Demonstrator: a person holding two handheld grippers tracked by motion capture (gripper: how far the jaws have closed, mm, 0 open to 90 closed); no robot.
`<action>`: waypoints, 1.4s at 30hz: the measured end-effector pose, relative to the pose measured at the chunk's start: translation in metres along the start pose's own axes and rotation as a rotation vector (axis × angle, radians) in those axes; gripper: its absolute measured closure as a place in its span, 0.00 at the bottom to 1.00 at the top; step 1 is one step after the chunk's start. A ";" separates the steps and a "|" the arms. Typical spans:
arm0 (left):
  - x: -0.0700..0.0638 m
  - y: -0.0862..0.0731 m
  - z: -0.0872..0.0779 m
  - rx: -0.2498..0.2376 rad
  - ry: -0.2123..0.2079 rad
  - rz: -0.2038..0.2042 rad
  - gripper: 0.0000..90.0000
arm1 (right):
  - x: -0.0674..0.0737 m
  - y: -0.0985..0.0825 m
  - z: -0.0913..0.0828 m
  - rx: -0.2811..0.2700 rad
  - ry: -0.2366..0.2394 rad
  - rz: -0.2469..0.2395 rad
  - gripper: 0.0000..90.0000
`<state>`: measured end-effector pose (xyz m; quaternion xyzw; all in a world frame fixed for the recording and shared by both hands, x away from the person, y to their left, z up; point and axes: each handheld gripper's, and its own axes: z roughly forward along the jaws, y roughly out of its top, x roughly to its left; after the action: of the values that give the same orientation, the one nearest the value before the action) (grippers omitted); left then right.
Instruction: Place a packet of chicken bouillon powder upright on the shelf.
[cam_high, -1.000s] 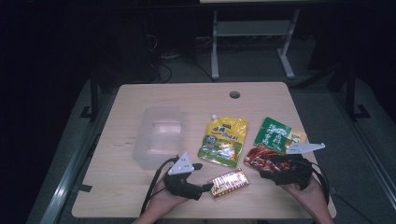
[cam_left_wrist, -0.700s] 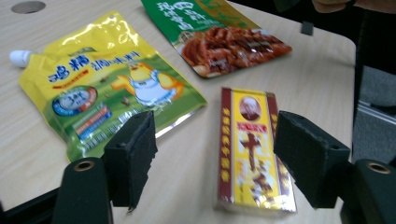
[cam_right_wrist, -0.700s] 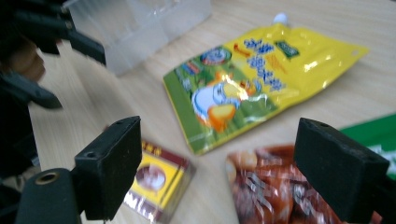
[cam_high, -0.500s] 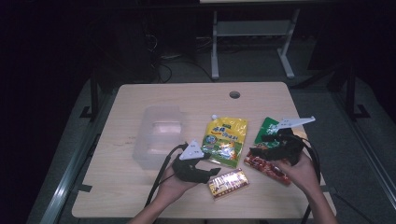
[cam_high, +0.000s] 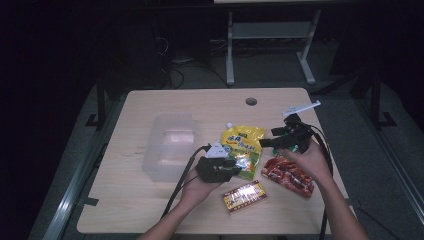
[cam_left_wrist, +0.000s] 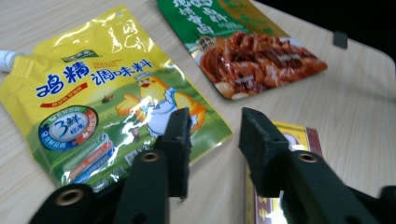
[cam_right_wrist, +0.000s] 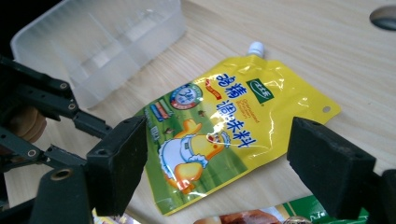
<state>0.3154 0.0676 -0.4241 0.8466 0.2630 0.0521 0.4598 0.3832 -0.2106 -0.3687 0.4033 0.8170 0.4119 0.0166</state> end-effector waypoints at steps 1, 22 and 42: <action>0.002 0.000 0.001 0.000 0.007 0.003 0.74 | 0.000 0.000 0.000 0.000 0.000 0.000 0.22; 0.010 -0.002 0.031 0.114 0.113 0.005 1.00 | -0.050 0.008 0.059 0.156 -0.058 0.129 0.32; 0.010 -0.004 0.043 0.163 0.128 0.003 0.99 | -0.063 0.000 0.078 0.187 -0.124 0.220 0.46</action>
<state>0.3363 0.0419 -0.4534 0.8765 0.2942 0.0853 0.3713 0.4540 -0.2014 -0.4393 0.5149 0.8001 0.3075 -0.0158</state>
